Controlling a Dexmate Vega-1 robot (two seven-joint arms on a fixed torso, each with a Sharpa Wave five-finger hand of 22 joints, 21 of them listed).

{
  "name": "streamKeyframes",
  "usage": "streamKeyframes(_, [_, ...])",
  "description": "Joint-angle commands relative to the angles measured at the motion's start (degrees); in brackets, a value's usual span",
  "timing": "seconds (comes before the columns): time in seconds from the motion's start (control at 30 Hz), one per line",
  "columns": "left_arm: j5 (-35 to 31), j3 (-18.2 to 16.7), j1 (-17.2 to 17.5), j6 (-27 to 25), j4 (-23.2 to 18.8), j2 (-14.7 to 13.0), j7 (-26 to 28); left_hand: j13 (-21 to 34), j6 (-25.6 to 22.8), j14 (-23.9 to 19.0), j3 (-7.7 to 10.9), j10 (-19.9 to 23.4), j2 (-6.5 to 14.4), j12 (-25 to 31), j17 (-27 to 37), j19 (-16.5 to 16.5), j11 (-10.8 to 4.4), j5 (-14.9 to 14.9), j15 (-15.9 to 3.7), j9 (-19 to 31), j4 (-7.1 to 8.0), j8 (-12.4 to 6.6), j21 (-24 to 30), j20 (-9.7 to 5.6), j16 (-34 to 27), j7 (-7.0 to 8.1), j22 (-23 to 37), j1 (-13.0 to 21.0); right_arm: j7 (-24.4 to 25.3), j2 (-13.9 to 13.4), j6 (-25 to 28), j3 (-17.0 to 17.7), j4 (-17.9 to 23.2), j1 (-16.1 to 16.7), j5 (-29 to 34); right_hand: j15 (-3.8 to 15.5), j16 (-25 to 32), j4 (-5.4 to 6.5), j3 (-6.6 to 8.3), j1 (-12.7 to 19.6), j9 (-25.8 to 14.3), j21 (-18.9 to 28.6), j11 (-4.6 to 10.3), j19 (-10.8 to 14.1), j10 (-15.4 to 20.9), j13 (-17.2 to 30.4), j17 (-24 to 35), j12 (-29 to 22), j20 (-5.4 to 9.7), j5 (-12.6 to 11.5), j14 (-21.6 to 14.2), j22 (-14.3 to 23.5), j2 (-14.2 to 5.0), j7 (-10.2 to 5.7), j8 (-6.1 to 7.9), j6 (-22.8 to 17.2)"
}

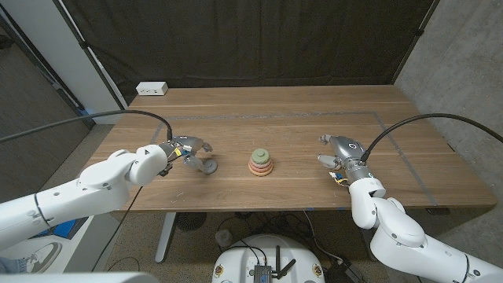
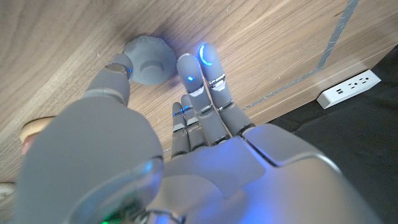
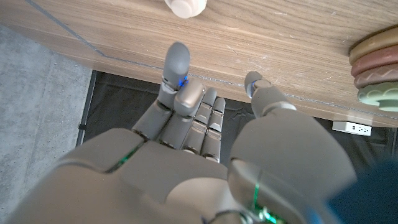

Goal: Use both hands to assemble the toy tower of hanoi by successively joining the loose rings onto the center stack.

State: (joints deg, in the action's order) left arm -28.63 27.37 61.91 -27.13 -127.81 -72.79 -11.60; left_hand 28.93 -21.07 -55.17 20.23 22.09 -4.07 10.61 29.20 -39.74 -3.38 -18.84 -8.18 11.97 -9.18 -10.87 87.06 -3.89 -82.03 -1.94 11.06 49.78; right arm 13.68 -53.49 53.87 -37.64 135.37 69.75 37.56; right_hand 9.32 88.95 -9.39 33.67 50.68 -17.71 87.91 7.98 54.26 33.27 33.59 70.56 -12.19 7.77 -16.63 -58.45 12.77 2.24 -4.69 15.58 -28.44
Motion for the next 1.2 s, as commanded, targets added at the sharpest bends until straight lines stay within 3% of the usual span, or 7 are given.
streamKeyframes(0.03, [-1.5,0.9,-0.4,1.2,1.4,1.6,-0.3,0.0,-0.7,-0.2,-0.11,0.5,-0.6,0.3,0.1,0.1,-0.09,0.2,-4.37,0.1,0.0,-0.65,0.4,-7.93,-0.1,0.22,0.3,0.2,0.0,-0.3,0.5,-0.2,0.3,-0.2,-0.1,2.92,-0.3,0.11,0.15,-0.1,-0.1,0.3,-0.15,0.0,0.2,0.1,0.1,0.0,4.65,0.0,0.3,0.3,-0.49,0.39,-0.1,-0.2])
streamKeyframes(0.9, [-4.8,2.2,-0.1,0.9,2.9,4.0,0.1,-0.7,-1.8,-0.4,-0.26,1.9,-0.5,0.8,0.1,0.1,-0.57,0.3,-4.37,-0.1,-0.09,-1.19,0.5,-7.95,-0.4,0.46,0.3,0.7,-0.5,-0.7,0.7,-0.8,0.2,-0.9,-0.2,2.93,-0.3,0.11,0.1,-0.4,-0.2,0.2,-0.14,-0.2,0.5,0.2,0.1,-0.1,4.65,-0.1,0.4,0.1,-0.67,0.34,-0.07,-0.6])
streamKeyframes(1.2, [-4.3,1.7,1.1,1.4,3.7,4.9,3.1,-1.0,-2.5,-0.7,-0.35,2.6,-0.3,0.9,0.1,-0.2,-0.71,0.4,-4.37,-0.1,-0.02,-1.44,0.6,-7.92,-0.5,0.56,0.3,0.8,-1.0,-0.7,0.7,-1.4,-0.1,-1.6,-0.1,2.93,-0.3,0.11,0.09,-0.4,-0.2,0.3,-0.22,-0.2,0.6,0.2,0.1,-0.1,4.65,-0.1,0.4,0.1,-0.74,0.41,-0.07,-0.8])
